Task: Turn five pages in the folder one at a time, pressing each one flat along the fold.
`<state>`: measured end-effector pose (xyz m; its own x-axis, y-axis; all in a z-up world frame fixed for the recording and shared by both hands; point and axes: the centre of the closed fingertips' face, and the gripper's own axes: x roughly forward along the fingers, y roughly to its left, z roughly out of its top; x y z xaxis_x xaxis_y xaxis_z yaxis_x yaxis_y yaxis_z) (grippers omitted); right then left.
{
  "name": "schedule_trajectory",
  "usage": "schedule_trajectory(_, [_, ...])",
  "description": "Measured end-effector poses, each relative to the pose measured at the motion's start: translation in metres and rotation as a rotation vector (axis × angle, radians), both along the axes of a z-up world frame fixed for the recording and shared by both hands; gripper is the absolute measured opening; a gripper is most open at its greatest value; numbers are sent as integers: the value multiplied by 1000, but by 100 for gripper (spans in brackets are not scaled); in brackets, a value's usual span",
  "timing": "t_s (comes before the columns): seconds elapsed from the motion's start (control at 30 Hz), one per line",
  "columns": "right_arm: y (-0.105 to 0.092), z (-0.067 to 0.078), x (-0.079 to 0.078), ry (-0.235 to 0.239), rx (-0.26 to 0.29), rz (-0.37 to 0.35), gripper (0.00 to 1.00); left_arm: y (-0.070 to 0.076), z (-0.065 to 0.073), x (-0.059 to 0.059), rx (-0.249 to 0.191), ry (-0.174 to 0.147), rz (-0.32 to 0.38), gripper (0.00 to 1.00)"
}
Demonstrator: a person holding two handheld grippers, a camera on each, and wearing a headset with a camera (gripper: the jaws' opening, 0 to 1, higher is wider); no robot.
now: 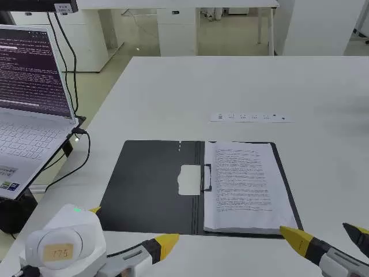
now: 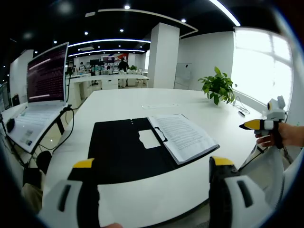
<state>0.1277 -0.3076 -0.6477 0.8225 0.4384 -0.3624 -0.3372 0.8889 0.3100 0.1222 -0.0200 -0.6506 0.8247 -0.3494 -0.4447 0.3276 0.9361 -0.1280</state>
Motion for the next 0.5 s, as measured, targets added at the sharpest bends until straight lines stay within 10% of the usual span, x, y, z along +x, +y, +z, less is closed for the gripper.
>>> schedule_trajectory(0.5, [0, 10, 1, -68, -89, 59, 100, -8, 5, 5, 14, -6, -26, 99])
